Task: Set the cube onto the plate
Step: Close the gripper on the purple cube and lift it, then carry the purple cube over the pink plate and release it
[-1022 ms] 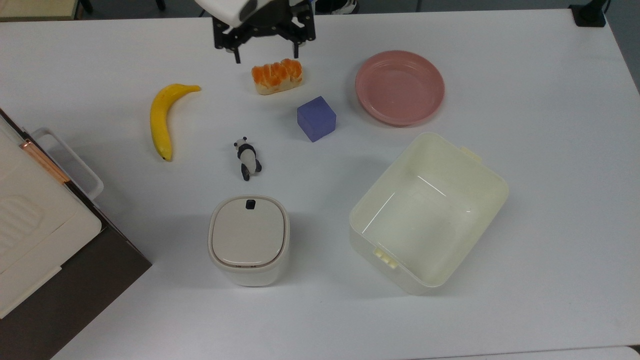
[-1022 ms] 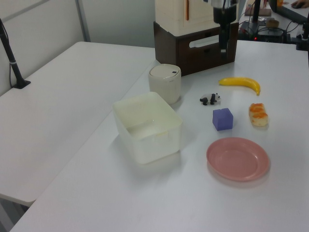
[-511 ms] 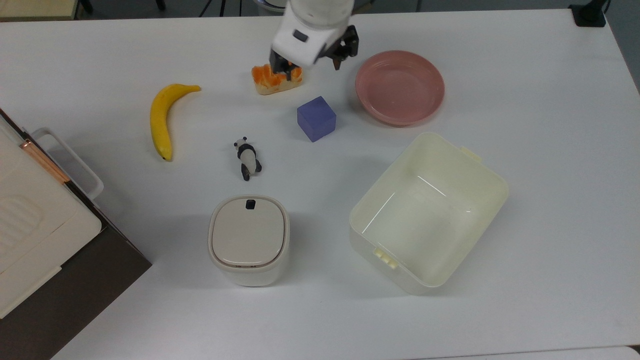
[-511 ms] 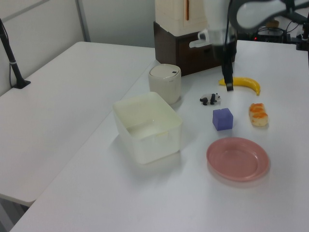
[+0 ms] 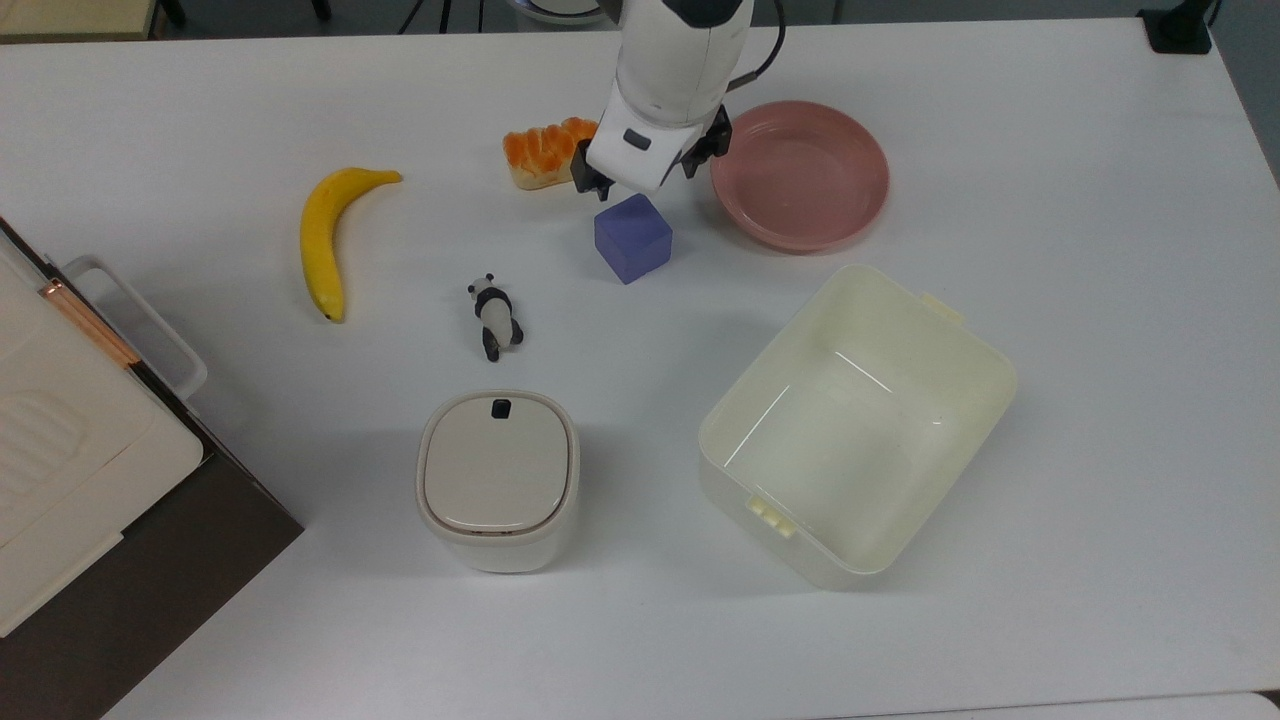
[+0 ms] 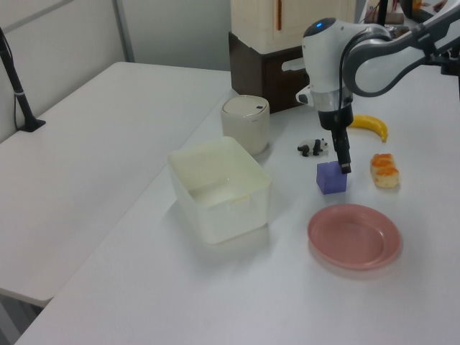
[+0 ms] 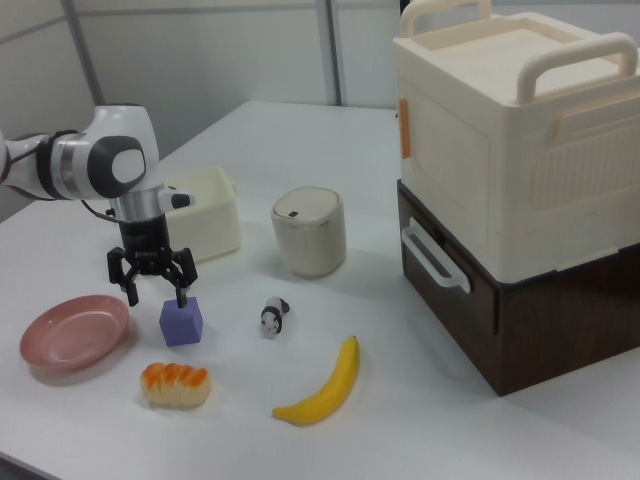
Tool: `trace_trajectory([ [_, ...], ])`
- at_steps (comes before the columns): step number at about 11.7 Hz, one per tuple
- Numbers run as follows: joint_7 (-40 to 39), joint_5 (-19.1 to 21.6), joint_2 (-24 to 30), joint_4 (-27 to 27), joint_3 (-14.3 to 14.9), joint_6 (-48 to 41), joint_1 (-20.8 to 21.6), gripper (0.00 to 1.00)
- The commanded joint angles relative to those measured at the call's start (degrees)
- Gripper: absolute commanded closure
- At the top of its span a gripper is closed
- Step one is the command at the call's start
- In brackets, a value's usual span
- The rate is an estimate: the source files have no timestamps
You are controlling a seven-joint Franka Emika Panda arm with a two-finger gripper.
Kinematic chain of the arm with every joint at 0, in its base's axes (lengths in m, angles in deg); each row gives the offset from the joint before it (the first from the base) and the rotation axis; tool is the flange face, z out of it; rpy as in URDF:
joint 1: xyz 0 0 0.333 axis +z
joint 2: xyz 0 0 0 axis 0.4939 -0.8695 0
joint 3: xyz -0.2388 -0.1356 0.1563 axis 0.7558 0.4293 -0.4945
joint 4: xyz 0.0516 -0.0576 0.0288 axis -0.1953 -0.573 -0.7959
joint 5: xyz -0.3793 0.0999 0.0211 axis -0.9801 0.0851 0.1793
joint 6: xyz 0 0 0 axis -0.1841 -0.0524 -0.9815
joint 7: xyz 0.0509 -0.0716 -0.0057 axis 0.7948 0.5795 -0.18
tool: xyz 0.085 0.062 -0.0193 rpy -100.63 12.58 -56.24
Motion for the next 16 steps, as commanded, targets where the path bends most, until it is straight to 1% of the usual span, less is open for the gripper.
trace_trajectory([
  [1, -2.5, -2.8, -2.6, -0.6, 0.5, 4.9, 0.0, 0.0],
  [4, -4.8, -3.7, -4.7, -0.3, 0.5, 7.1, -0.1, 0.01],
  [5, -4.8, -4.0, -5.3, -0.2, 0.5, 7.6, -0.1, 0.18],
  [6, -4.9, -4.2, -5.5, 0.3, 0.6, 7.5, -0.3, 0.48],
  [7, -4.9, -4.2, -5.4, 0.5, 0.5, 7.3, -0.3, 0.67],
  [8, -4.8, -4.2, -4.8, 0.6, 0.6, 6.8, -0.5, 0.77],
  [10, -4.3, -4.2, -3.9, 0.5, 0.5, 6.1, -0.1, 0.77],
  [11, -4.2, -4.1, -2.8, 0.6, 0.3, 3.6, 0.2, 0.77],
  [13, -4.1, -3.7, 0.8, 1.1, -2.7, -2.2, 0.4, 0.77],
  [14, -4.0, -3.5, 1.7, 2.3, -4.1, -5.6, 0.7, 0.77],
  [16, -2.4, -3.1, 3.3, 2.9, -8.7, -9.5, 0.8, 0.75],
])
